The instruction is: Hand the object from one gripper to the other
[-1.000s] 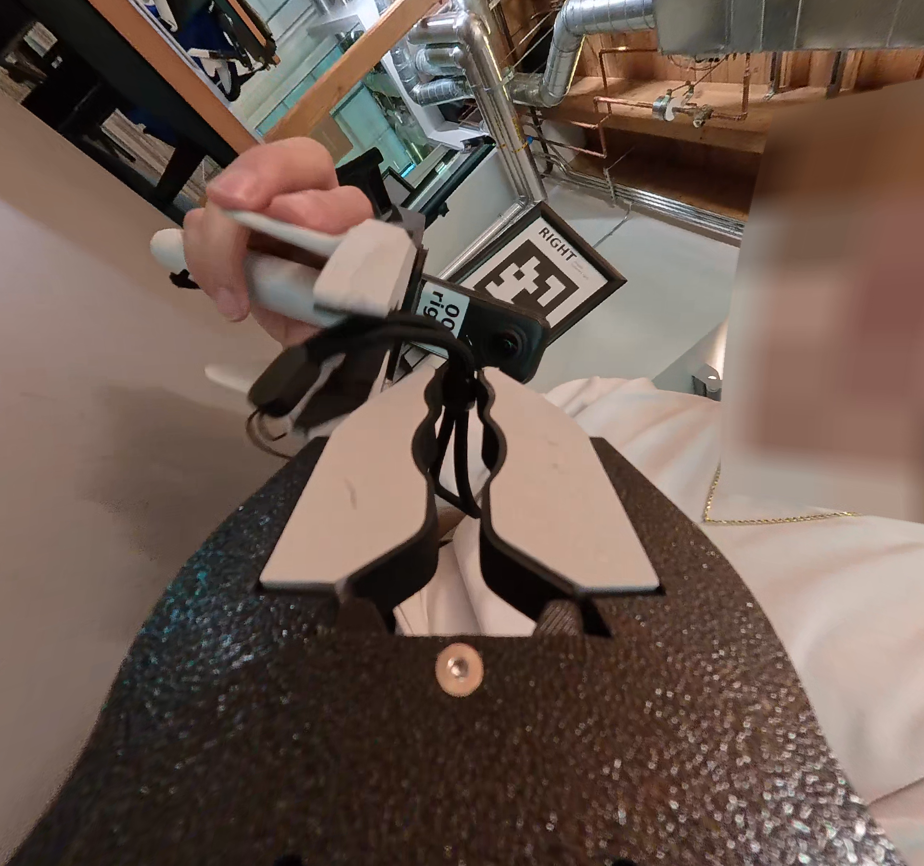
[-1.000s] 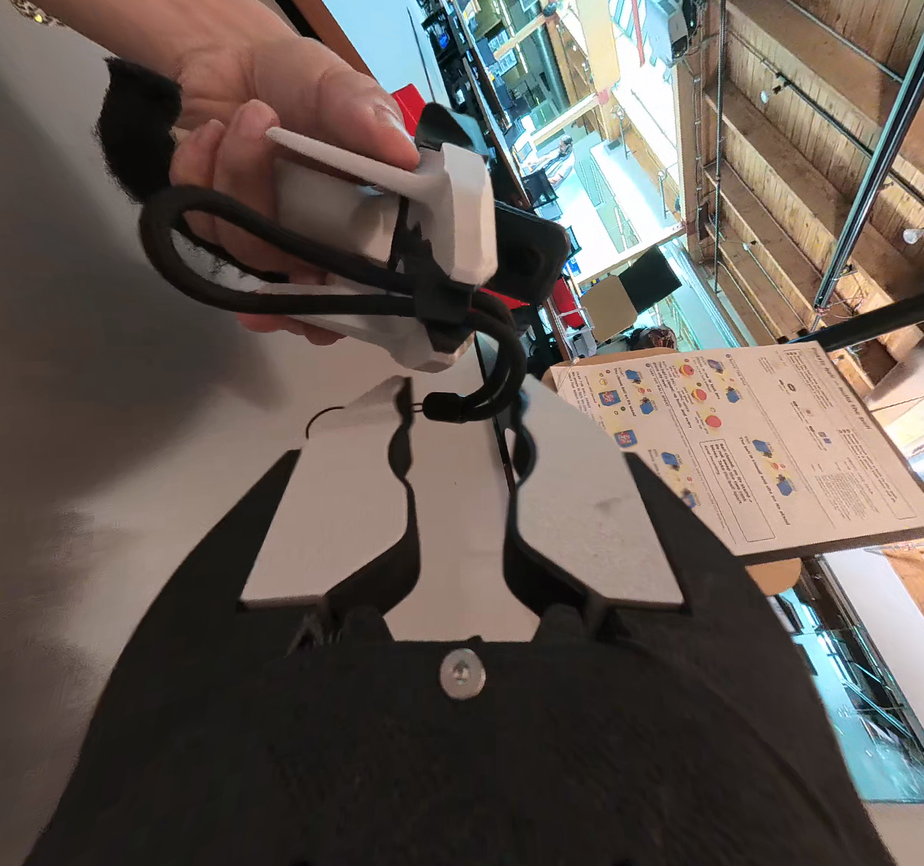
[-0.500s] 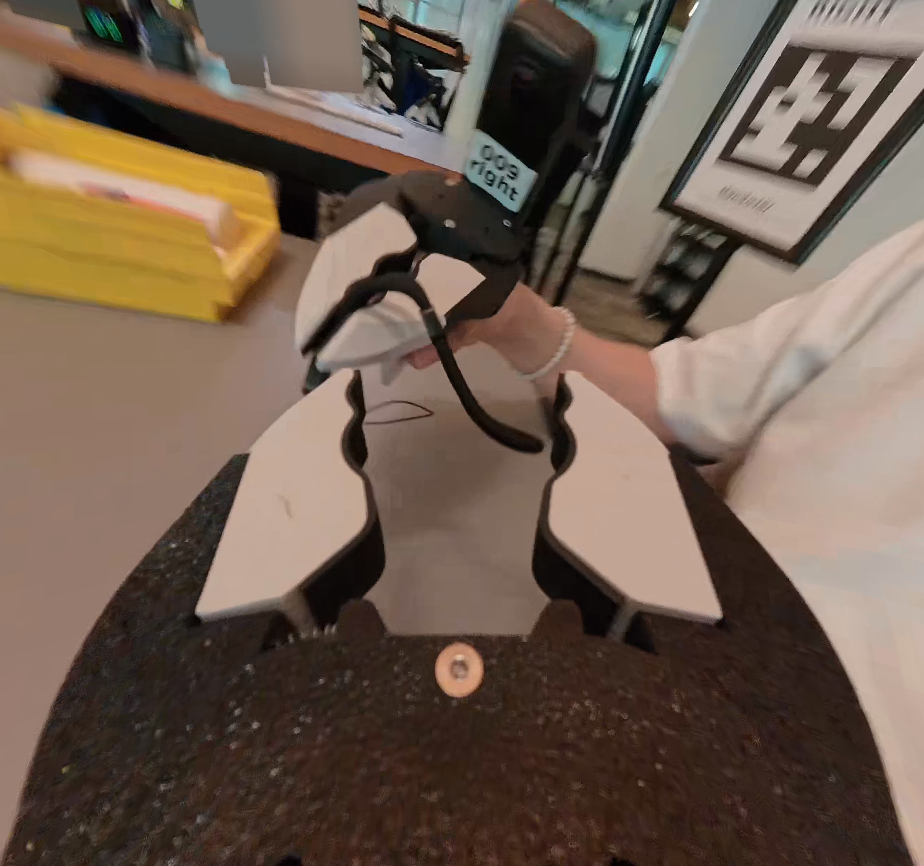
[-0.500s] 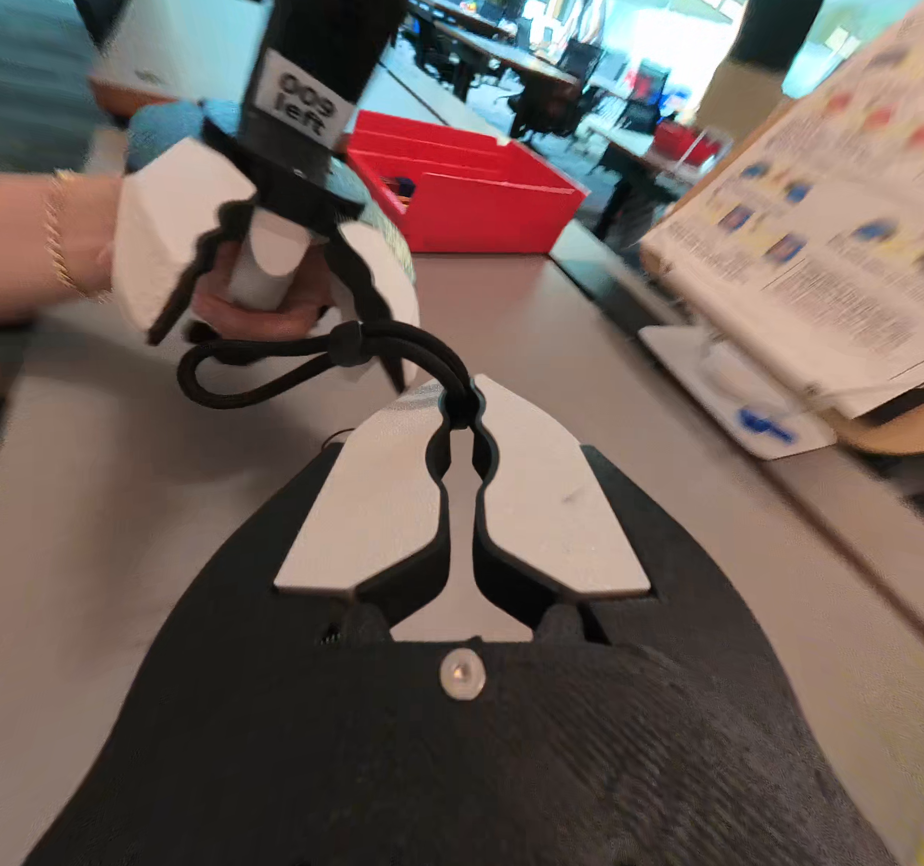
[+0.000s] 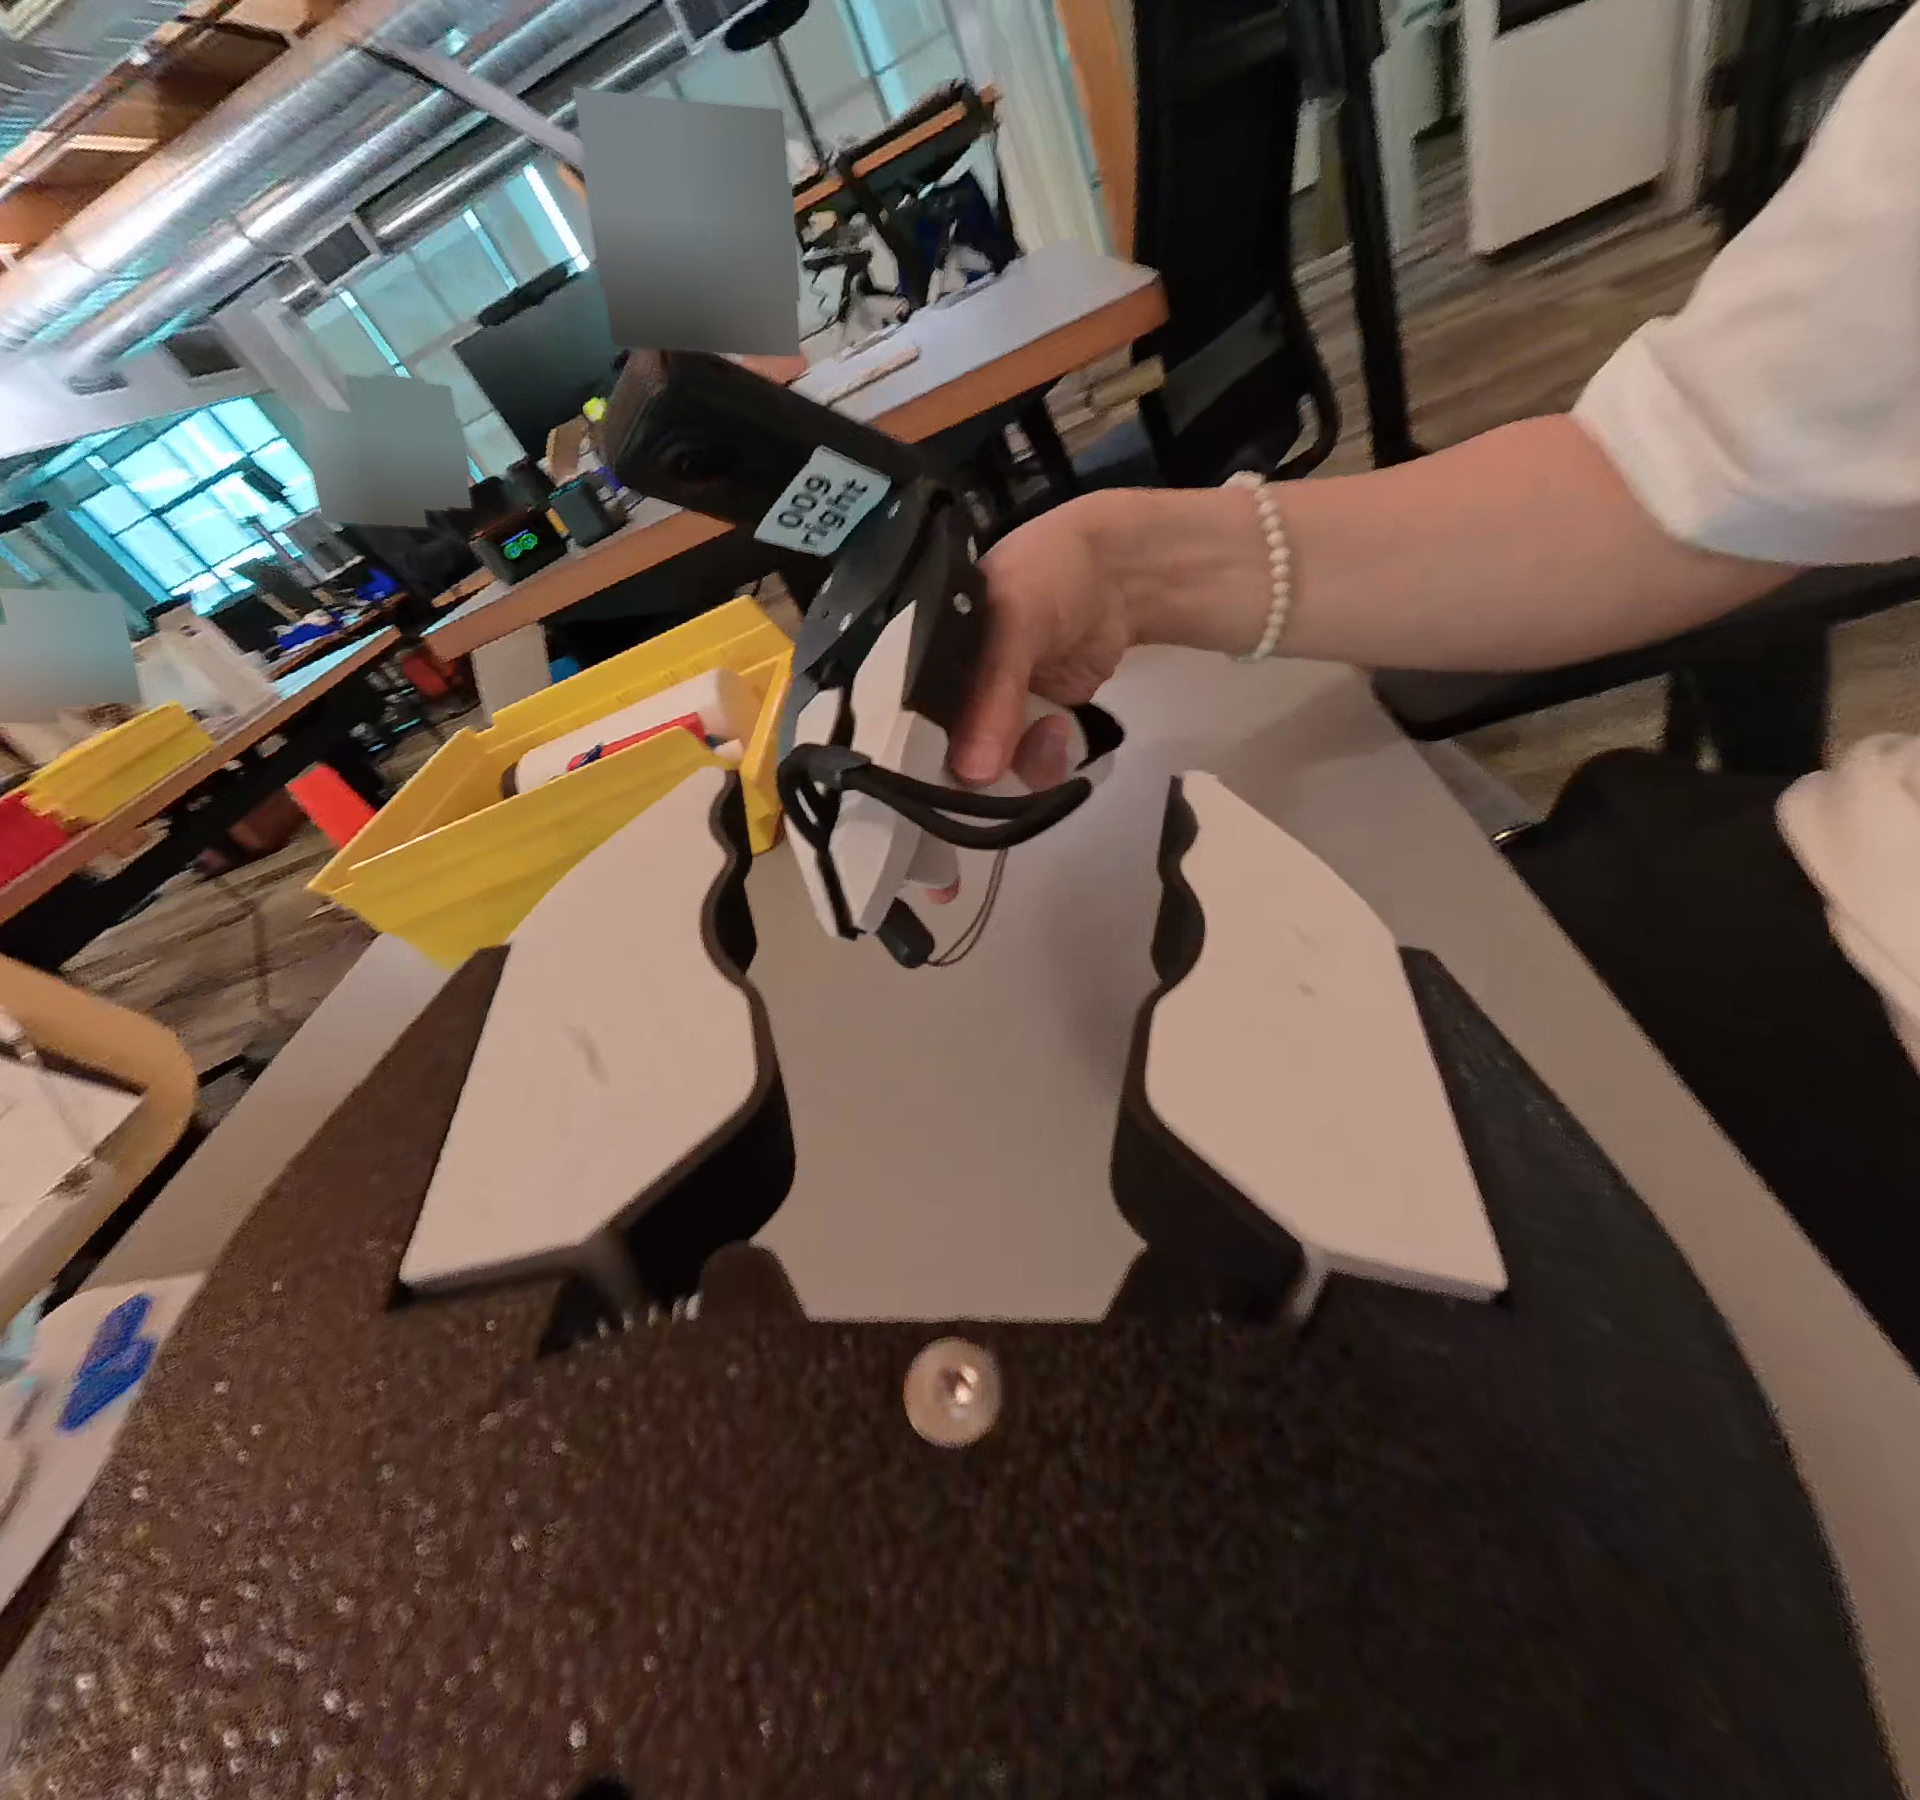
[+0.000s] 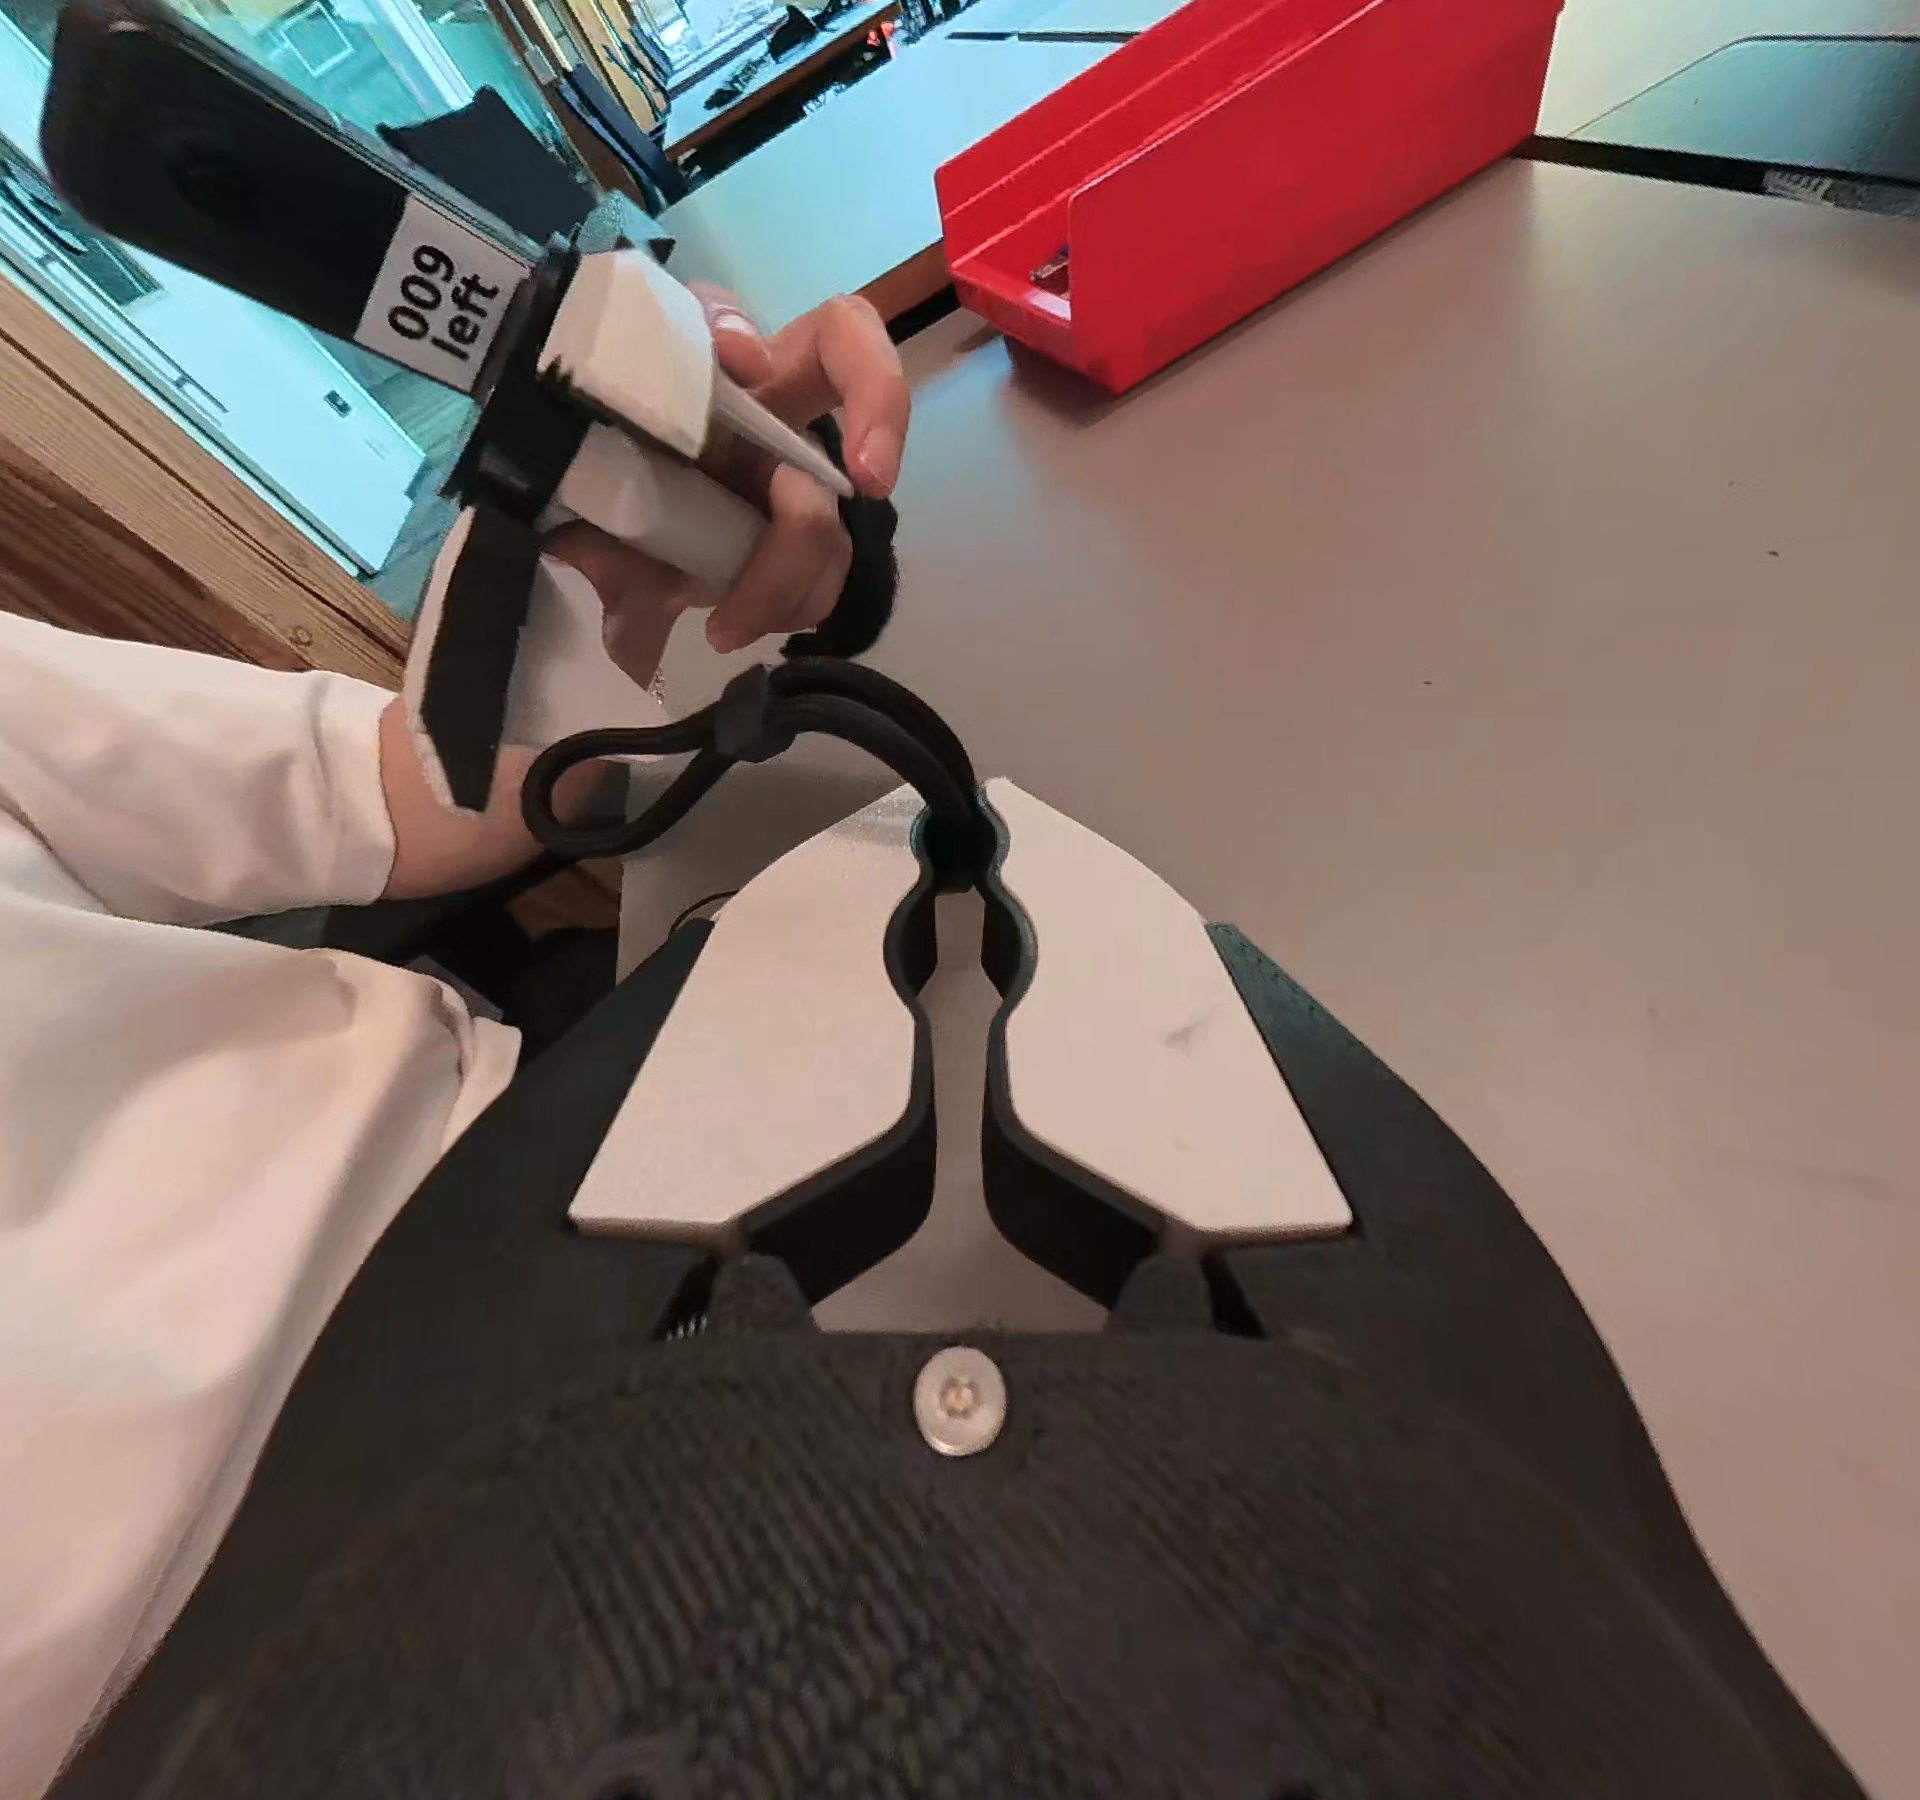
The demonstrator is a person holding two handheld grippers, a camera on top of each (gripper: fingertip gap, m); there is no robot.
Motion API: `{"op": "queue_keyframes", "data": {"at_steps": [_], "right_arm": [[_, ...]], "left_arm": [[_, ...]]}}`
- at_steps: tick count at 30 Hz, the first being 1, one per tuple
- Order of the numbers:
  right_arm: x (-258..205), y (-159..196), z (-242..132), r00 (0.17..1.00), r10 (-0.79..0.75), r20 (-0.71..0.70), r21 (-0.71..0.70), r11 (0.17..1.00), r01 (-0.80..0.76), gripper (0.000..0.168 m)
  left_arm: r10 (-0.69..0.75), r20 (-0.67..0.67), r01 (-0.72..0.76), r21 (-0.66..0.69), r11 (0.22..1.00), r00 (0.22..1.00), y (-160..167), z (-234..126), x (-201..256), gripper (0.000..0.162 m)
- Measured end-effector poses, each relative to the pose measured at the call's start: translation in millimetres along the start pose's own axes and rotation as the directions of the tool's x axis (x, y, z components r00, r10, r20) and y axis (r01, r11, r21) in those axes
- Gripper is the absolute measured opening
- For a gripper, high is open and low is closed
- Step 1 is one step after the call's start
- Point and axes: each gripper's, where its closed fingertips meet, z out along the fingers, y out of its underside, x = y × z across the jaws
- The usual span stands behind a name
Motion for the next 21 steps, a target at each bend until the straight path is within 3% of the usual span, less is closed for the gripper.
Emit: {"op": "queue_keyframes", "data": {"at_steps": [3,7,12,21], "right_arm": [[0.1,-1.9,-3.3,0.999,0.044,0.025,0.022,0.999,-0.045,0.003],[-11.3,-1.1,1.1,0.987,0.100,0.121,0.024,0.994,-0.104,0.003],[-25.2,10.7,12.8,0.982,0.080,0.172,-0.057,0.996,-0.071,0.003],[-37.8,35.3,26.0,0.974,0.055,0.218,-0.191,0.982,-0.012,0.003]], "left_arm": [[-0.041,-0.016,0.042,0.060,0.997,0.999,-8.9,-6.8,-1.1,0.072],[0.011,0.051,-0.009,-0.022,1.000,0.999,11.1,-4.6,-10.2,0.061],[0.104,0.052,-0.098,-0.106,0.990,0.993,25.1,5.9,-5.8,0.054],[0.235,0.045,-0.227,-0.131,0.965,0.971,19.2,11.5,1.3,0.031]]}}
